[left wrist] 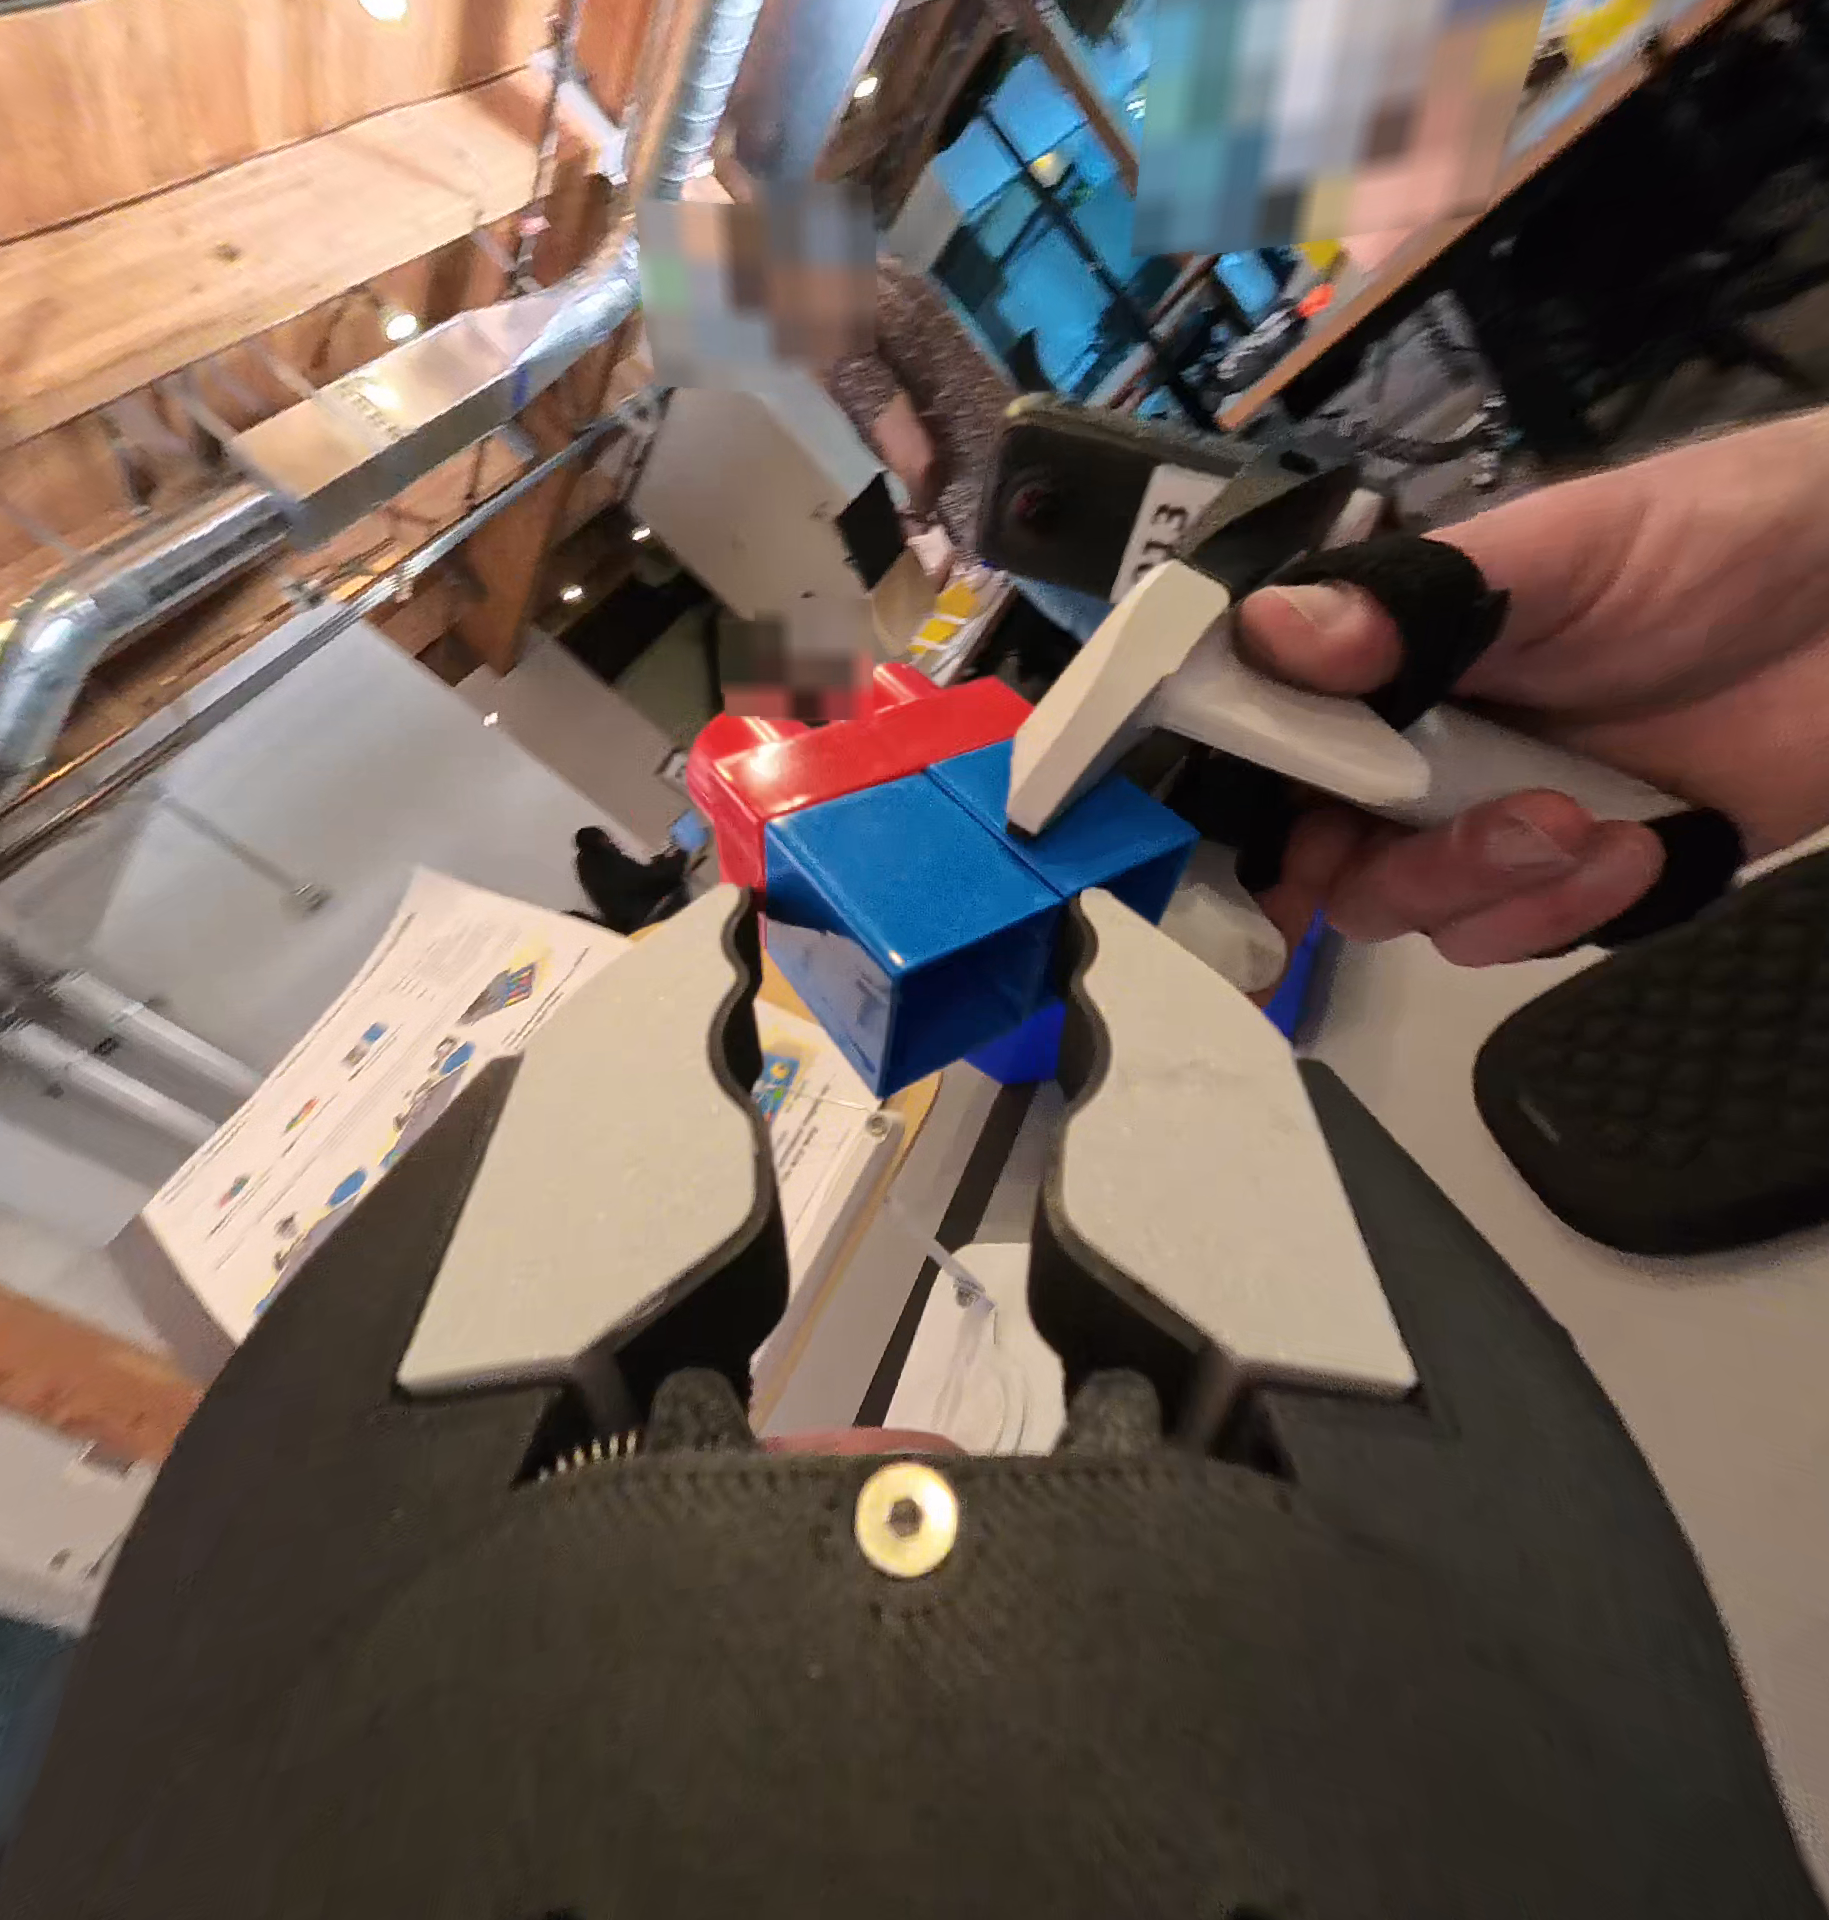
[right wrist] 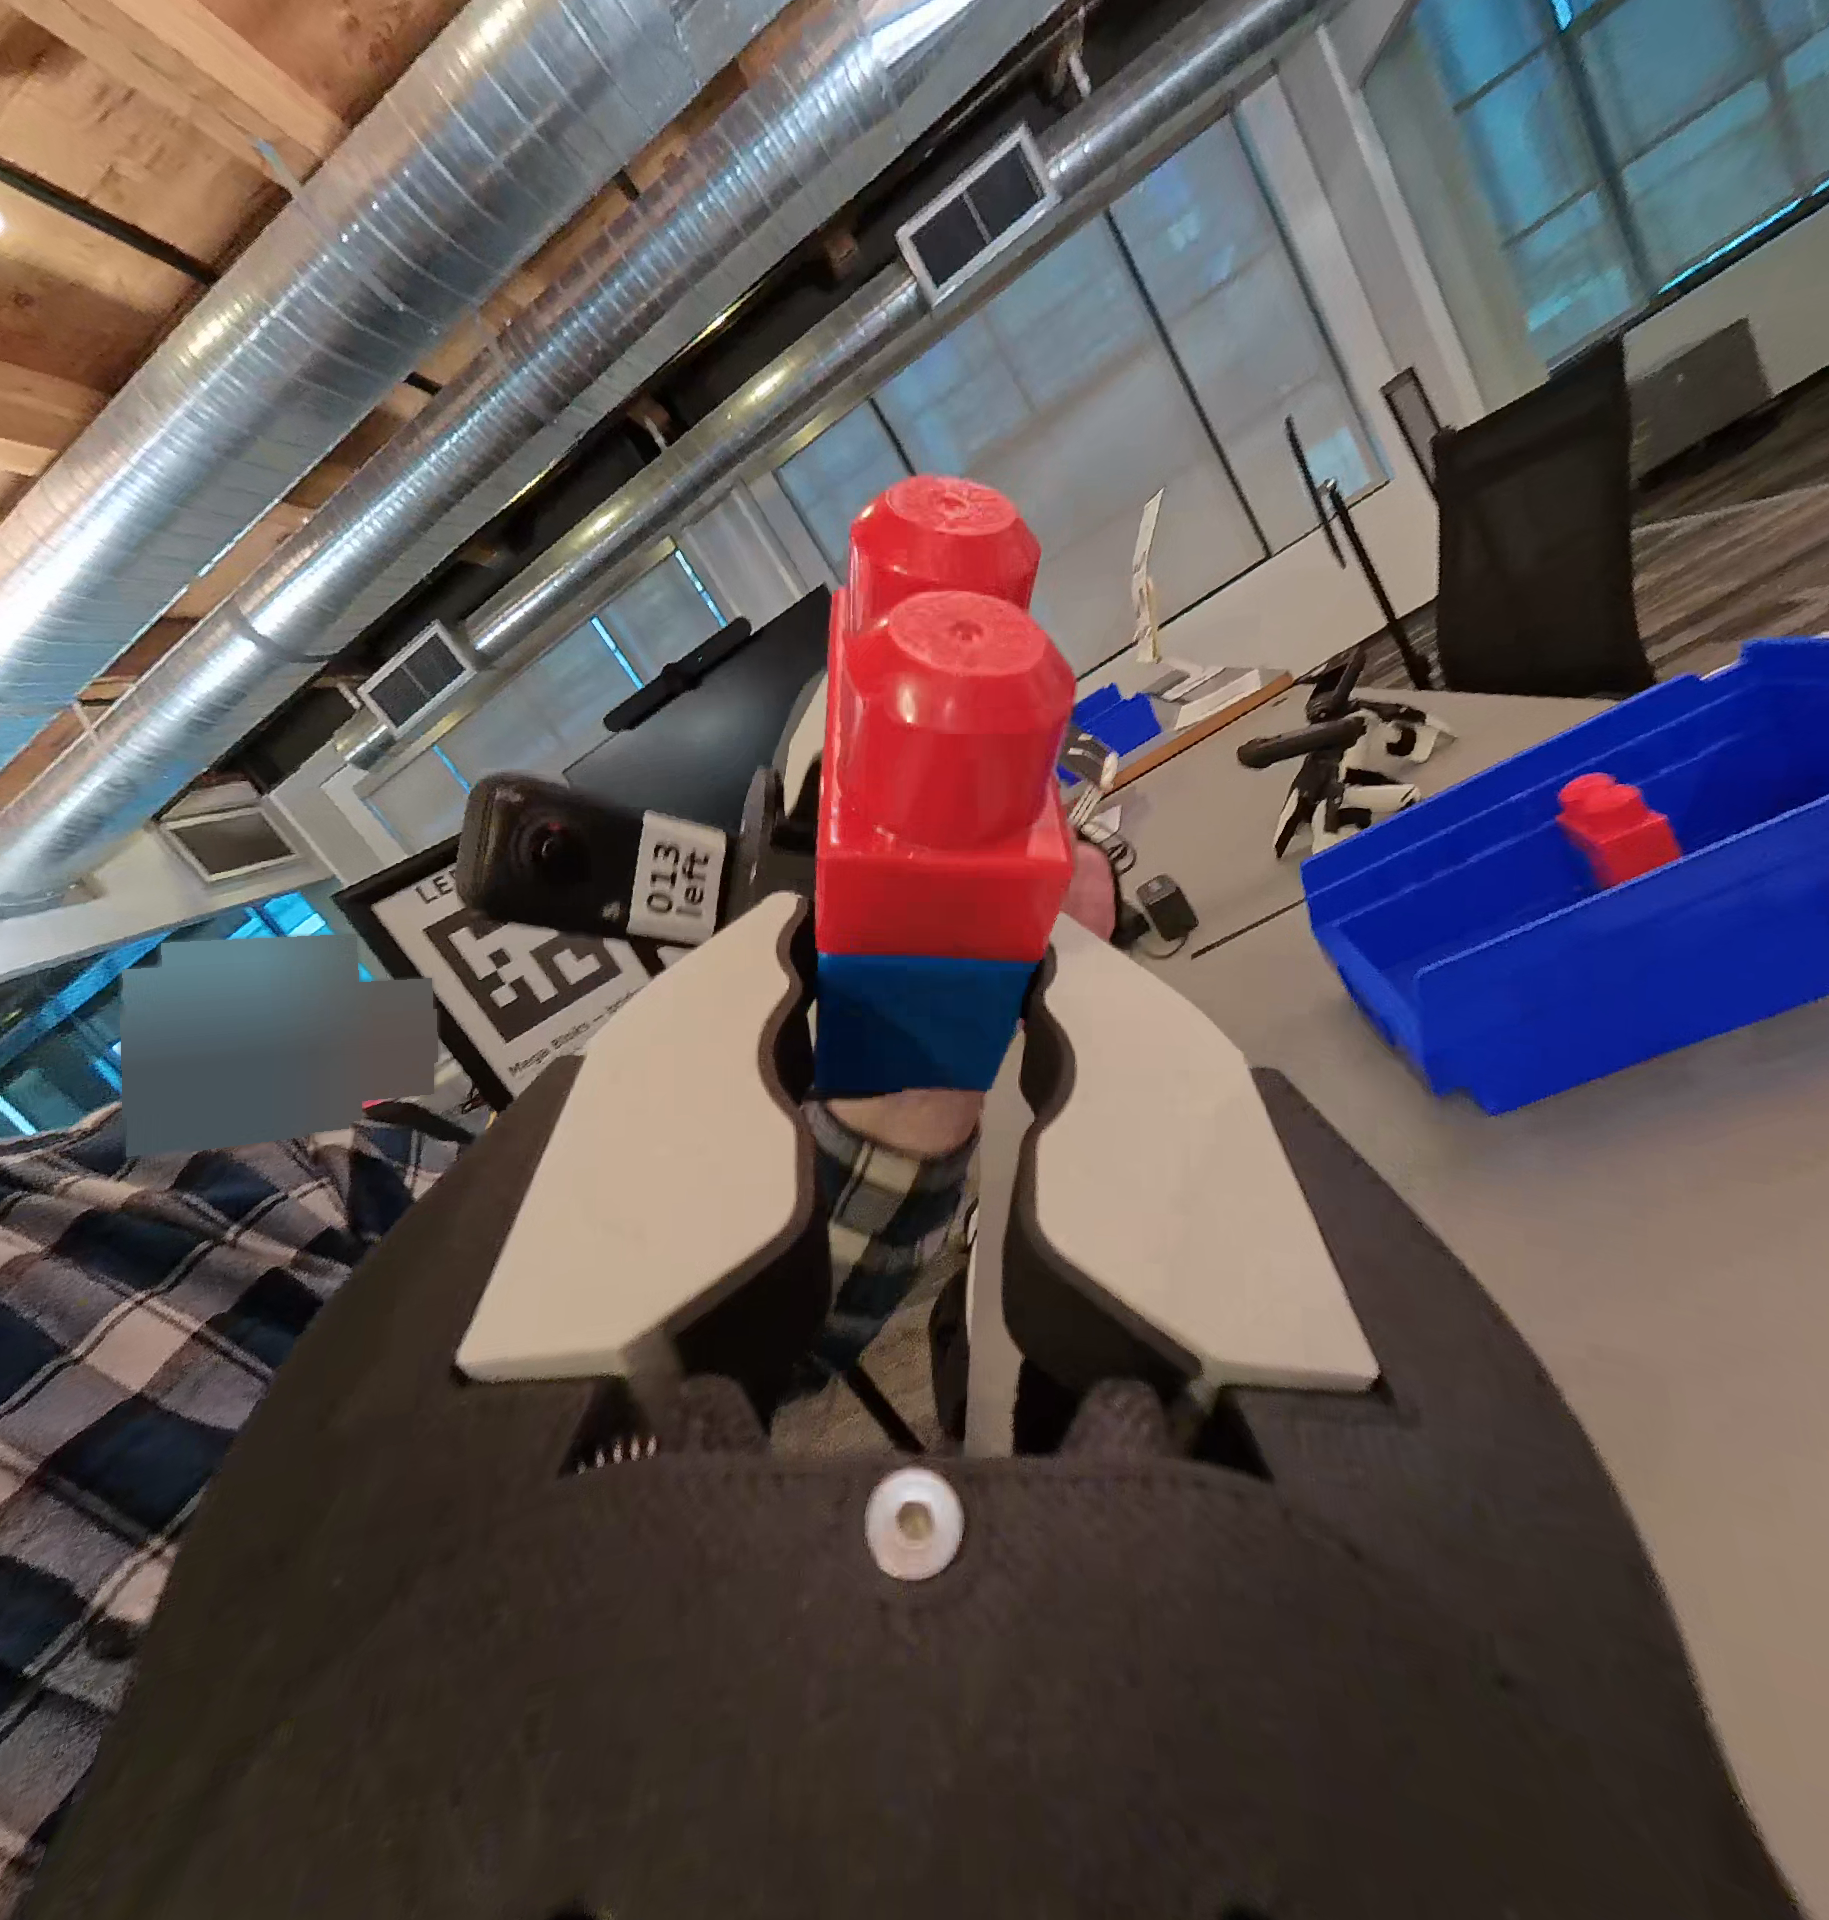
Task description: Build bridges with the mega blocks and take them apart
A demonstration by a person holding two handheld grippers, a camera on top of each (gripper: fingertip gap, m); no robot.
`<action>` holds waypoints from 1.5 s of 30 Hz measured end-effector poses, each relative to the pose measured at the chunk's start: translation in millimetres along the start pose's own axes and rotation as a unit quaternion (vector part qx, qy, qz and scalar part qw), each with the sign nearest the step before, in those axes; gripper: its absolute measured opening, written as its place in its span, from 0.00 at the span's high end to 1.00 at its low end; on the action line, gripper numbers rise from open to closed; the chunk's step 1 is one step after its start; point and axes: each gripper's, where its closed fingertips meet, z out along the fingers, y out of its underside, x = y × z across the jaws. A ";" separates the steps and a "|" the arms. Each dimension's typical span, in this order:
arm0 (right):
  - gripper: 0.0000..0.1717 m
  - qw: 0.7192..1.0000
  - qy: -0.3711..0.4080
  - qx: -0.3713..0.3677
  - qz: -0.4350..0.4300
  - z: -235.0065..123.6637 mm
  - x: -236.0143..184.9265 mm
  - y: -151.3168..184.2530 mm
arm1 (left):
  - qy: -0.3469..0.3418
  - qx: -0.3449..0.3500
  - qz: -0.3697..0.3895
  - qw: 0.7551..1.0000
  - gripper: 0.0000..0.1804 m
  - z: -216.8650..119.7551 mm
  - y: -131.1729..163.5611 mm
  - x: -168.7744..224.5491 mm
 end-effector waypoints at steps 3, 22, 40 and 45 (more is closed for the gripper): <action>0.79 1.000 -0.016 -0.019 0.016 1.1 -4.4 8.1 | 0.068 0.004 0.007 0.998 0.70 -1.8 -3.4 4.0; 0.78 0.998 -0.037 0.023 0.051 7.3 -7.7 14.8 | -0.047 0.005 0.078 0.996 0.55 11.9 0.9 13.7; 0.79 0.997 -0.064 -0.020 0.038 -8.4 -22.3 3.7 | 0.129 0.035 0.016 0.991 0.56 -7.7 -8.0 38.1; 0.79 0.998 -0.050 0.037 0.018 -12.6 -15.5 -2.4 | 0.072 0.052 0.010 0.996 0.54 -5.9 -12.6 27.1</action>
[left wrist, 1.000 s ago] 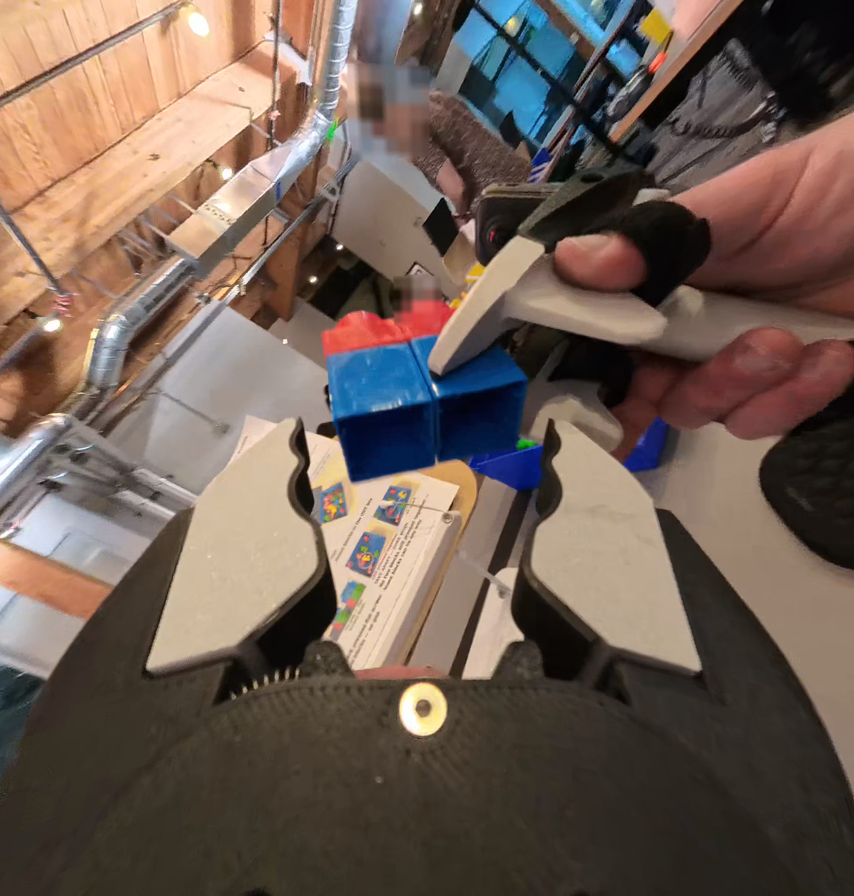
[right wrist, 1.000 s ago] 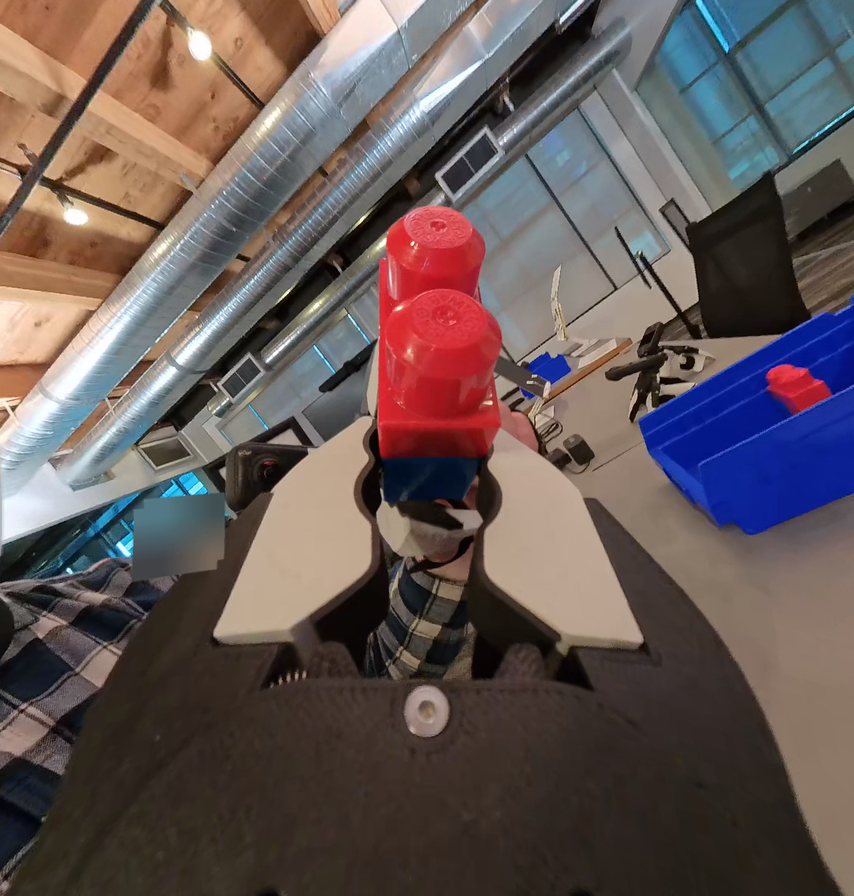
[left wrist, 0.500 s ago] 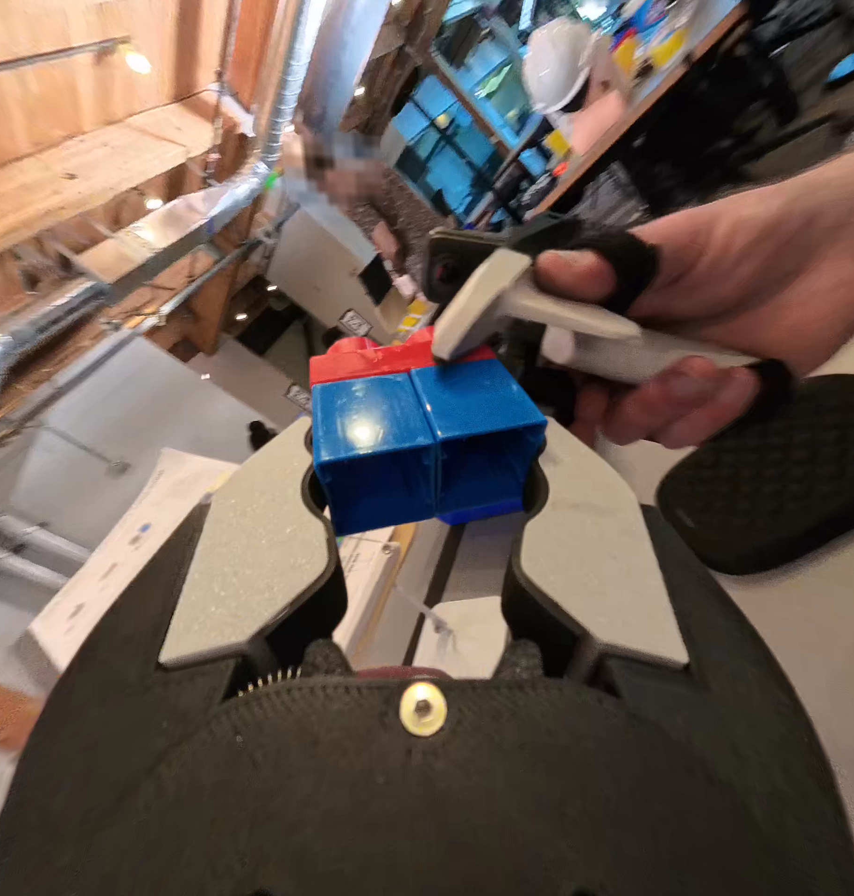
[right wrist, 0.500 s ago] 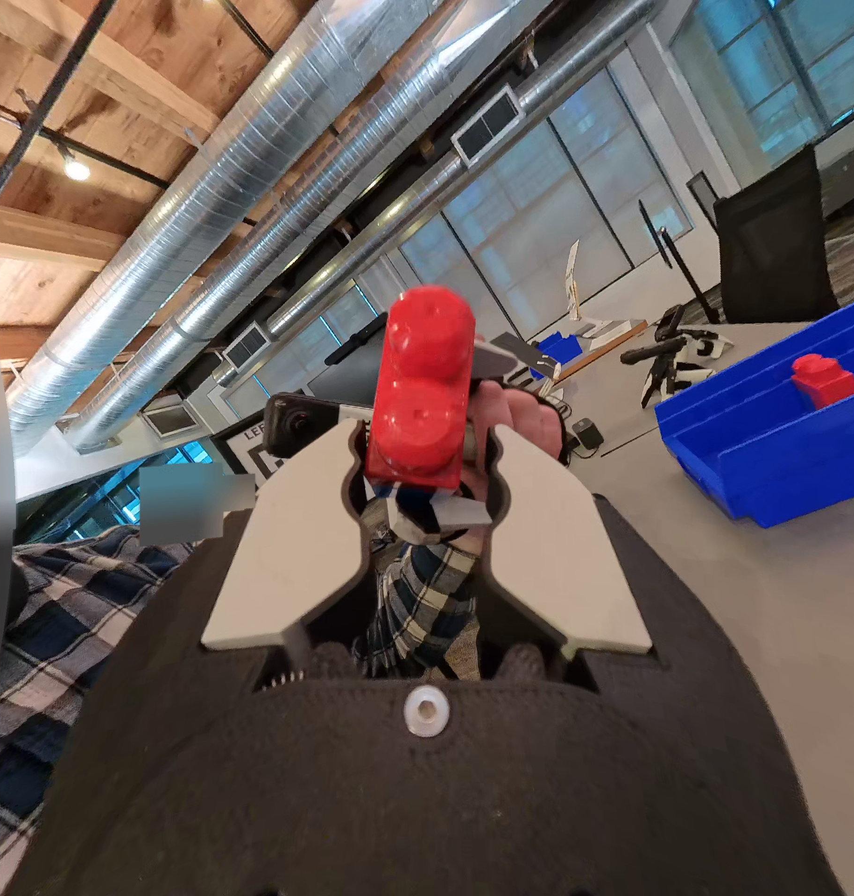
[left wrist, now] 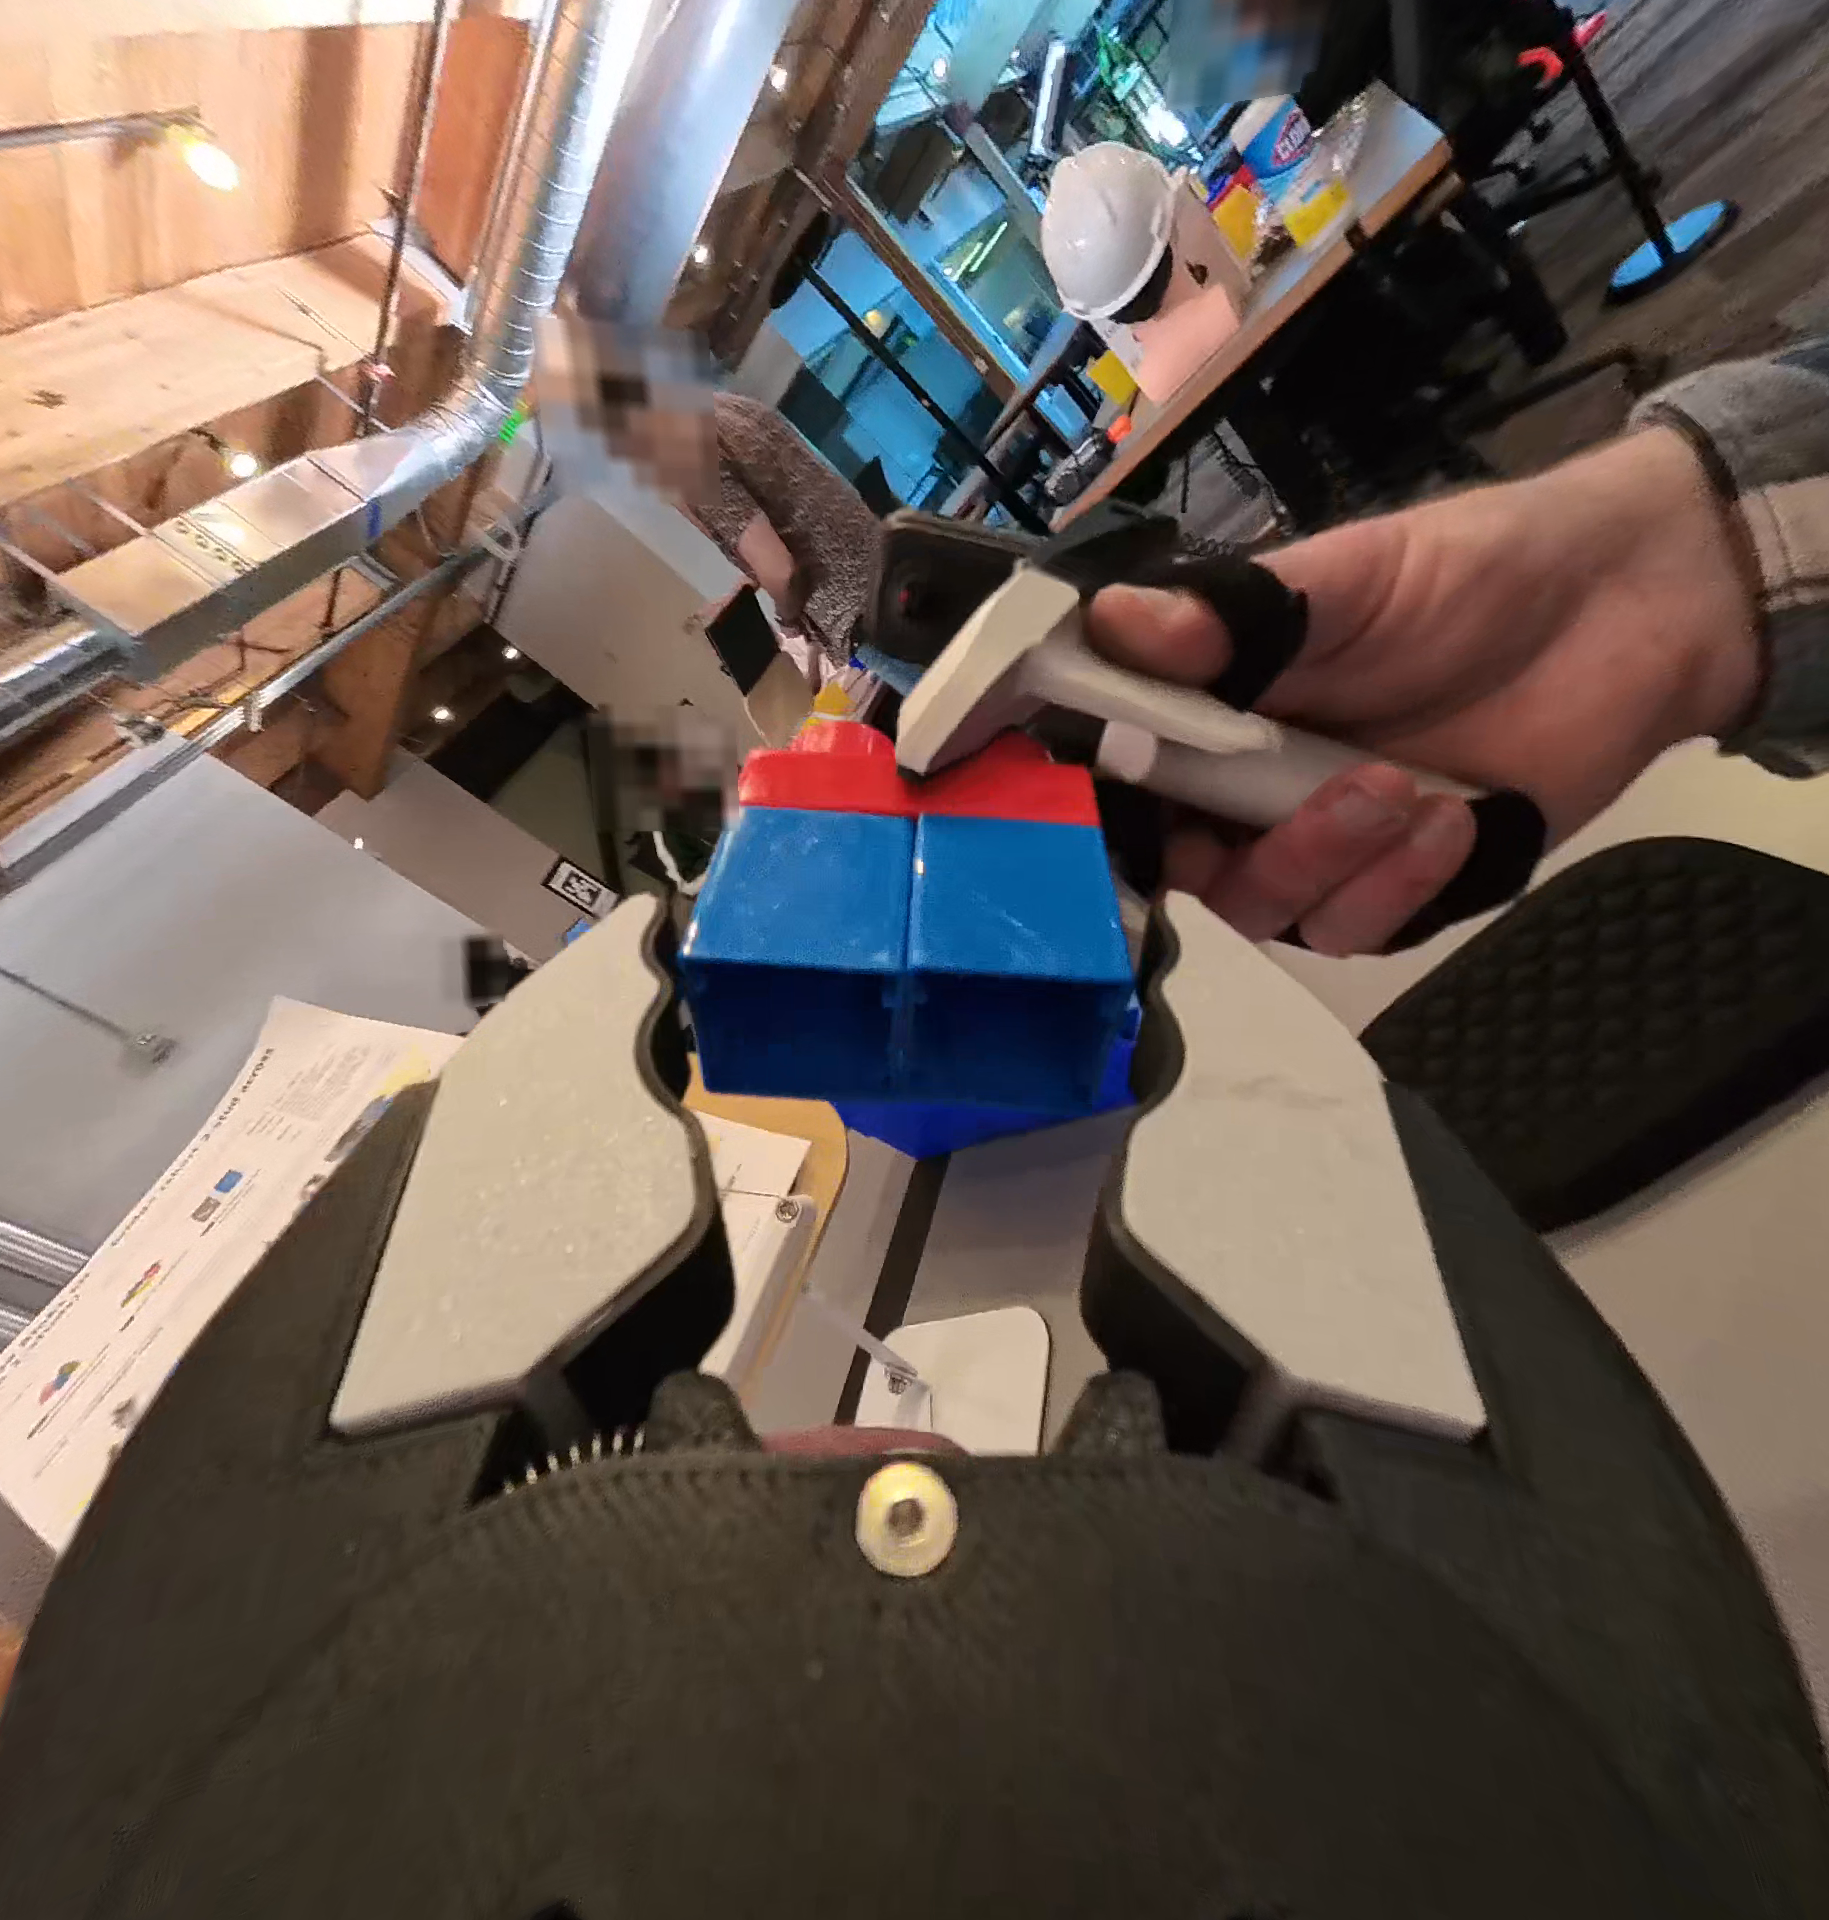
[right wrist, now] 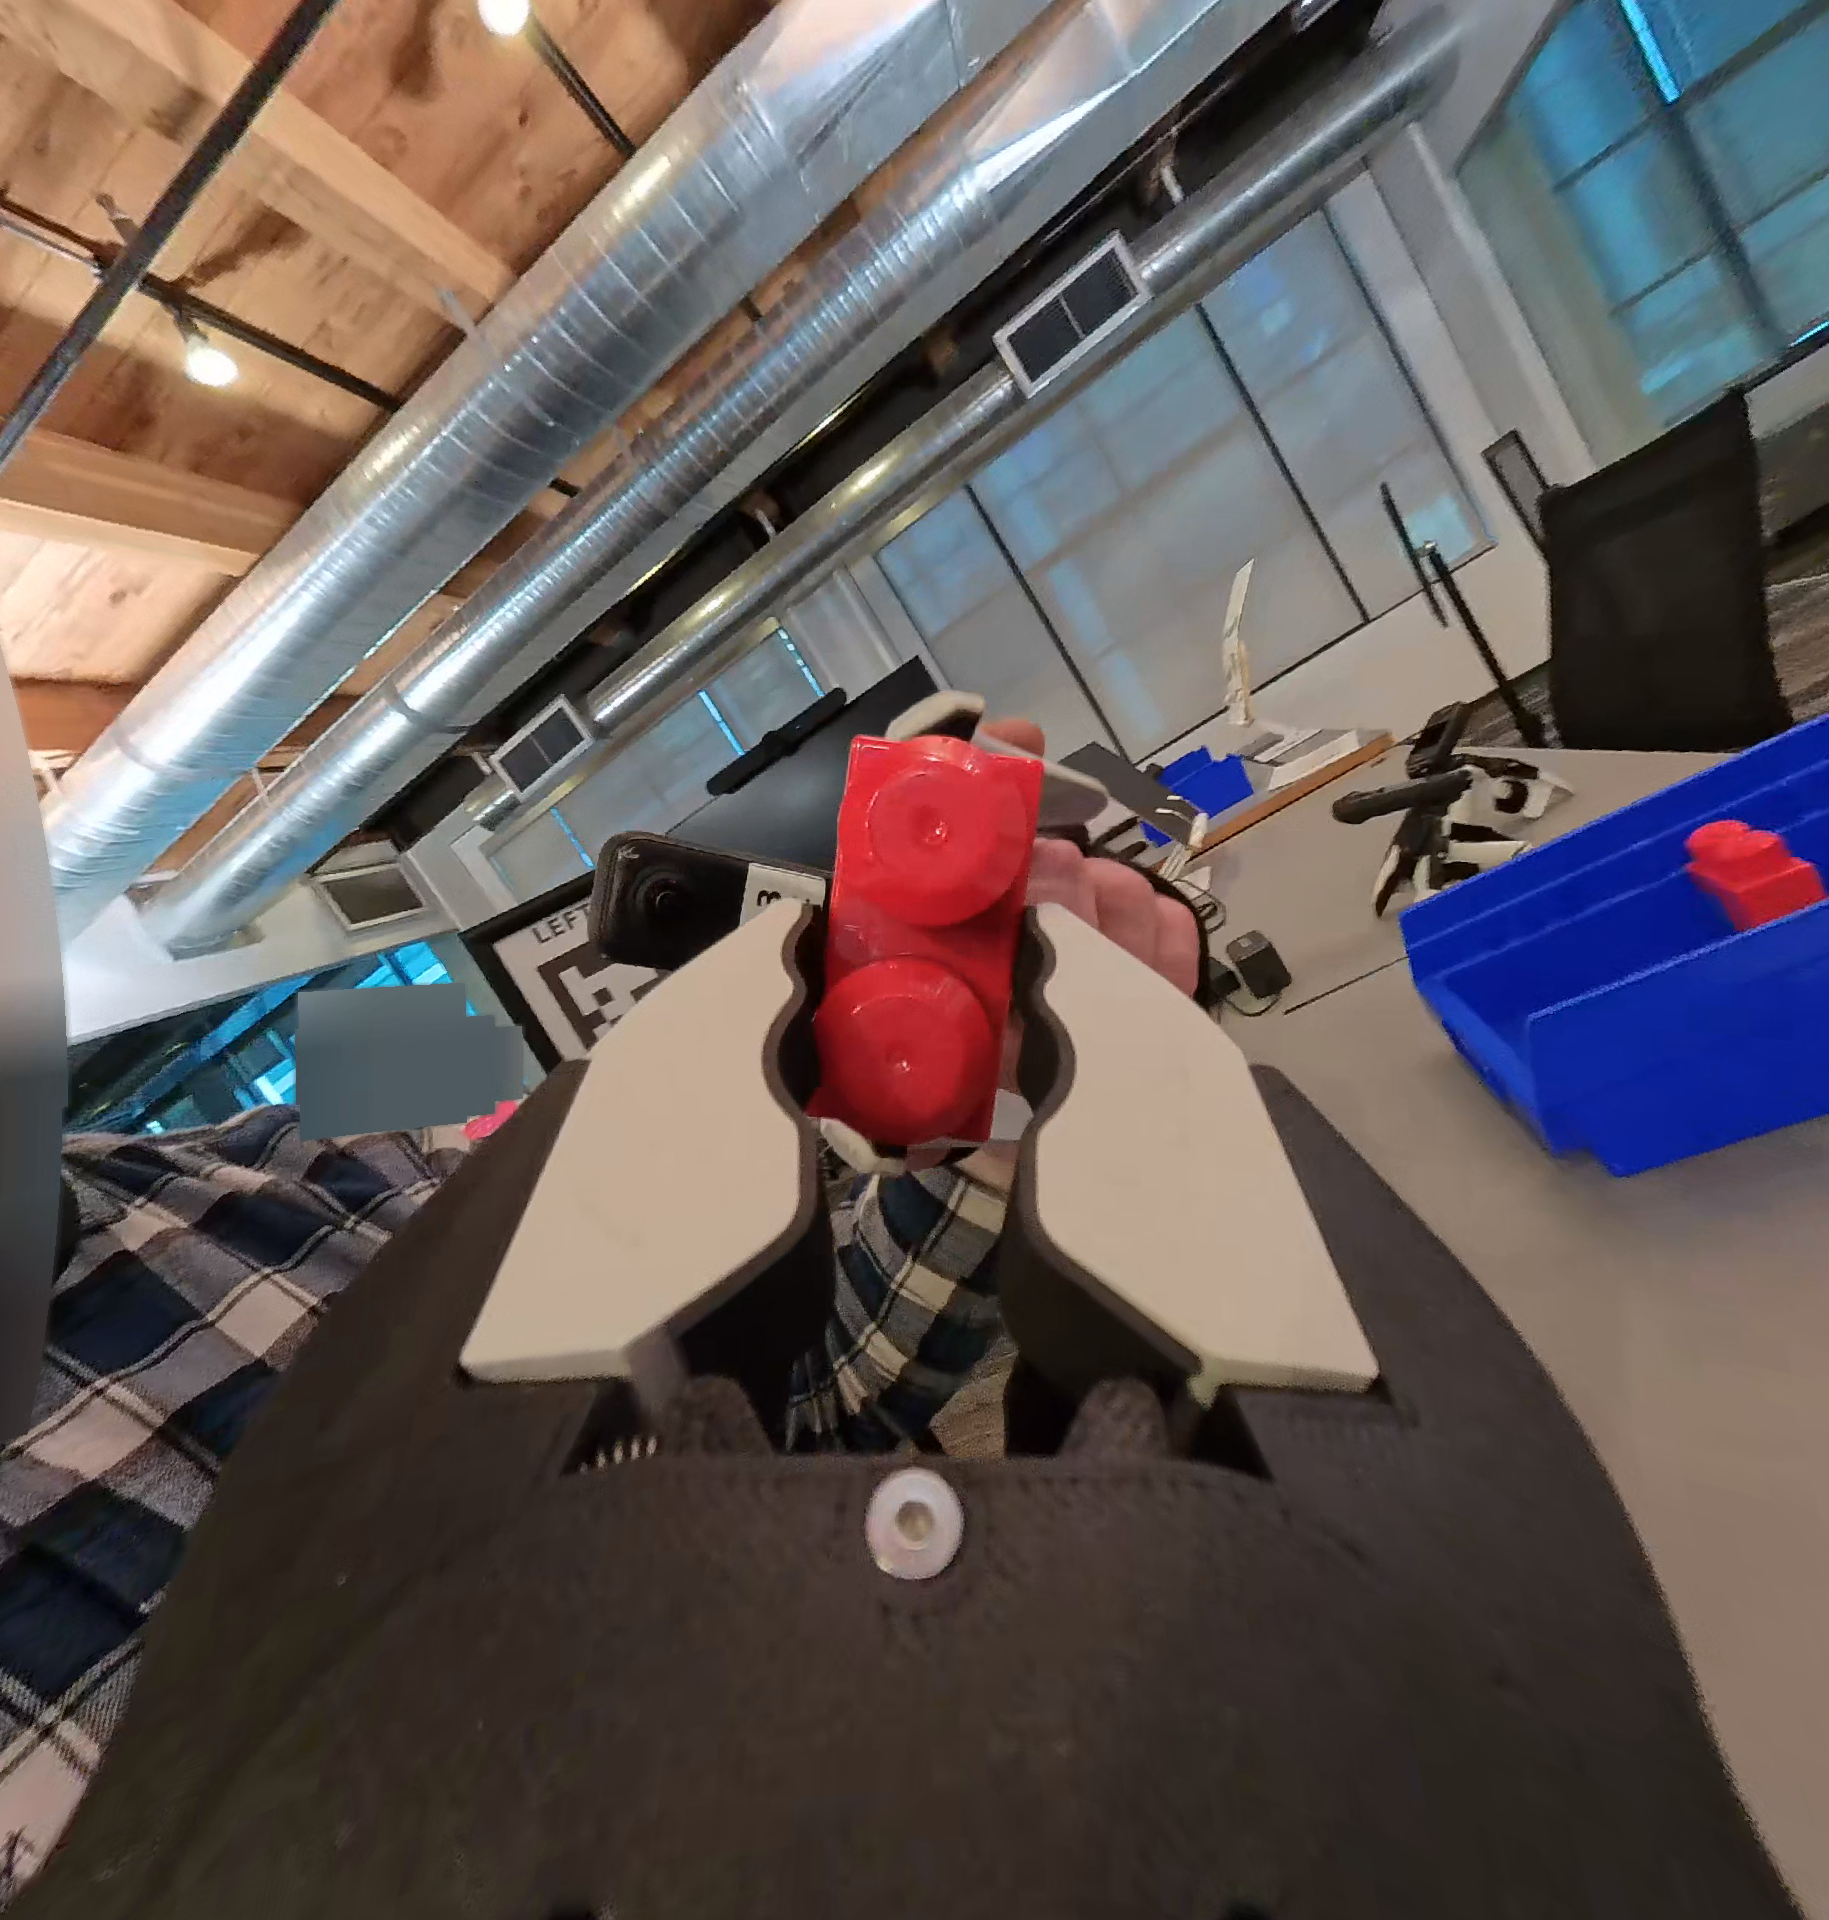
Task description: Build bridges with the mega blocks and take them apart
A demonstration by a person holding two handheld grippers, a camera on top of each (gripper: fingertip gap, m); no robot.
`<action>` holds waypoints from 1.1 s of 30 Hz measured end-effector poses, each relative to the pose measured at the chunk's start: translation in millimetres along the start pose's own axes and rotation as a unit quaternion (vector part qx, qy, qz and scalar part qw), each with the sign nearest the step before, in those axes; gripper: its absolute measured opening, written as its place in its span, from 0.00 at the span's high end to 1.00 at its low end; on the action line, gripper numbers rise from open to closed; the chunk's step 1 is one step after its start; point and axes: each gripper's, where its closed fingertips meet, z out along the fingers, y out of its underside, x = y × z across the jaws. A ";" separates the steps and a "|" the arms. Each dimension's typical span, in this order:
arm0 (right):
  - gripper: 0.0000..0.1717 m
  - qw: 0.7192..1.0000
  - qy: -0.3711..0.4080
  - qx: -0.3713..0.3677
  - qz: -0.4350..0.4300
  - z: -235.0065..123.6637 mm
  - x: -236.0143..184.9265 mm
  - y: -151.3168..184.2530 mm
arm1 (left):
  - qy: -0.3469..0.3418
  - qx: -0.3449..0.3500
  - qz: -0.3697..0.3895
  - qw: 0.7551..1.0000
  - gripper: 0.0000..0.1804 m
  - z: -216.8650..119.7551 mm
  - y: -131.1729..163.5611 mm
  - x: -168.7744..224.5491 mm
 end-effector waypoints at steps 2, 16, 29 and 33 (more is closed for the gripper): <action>0.79 1.000 -0.008 0.008 0.007 -0.1 0.7 1.9 | -0.017 0.001 0.005 1.000 0.51 2.5 -0.6 -1.8; 0.79 1.000 -0.025 -0.013 0.010 -2.7 -4.0 7.6 | 0.007 0.033 -0.009 0.999 0.52 4.1 -8.0 5.1; 0.80 0.999 -0.021 -0.031 0.009 3.4 -7.9 17.2 | 0.026 0.023 0.008 0.999 0.48 10.1 -9.6 15.0; 0.79 0.999 -0.017 -0.037 0.004 4.4 -9.5 17.8 | 0.026 0.025 0.007 0.999 0.48 8.3 -11.1 15.1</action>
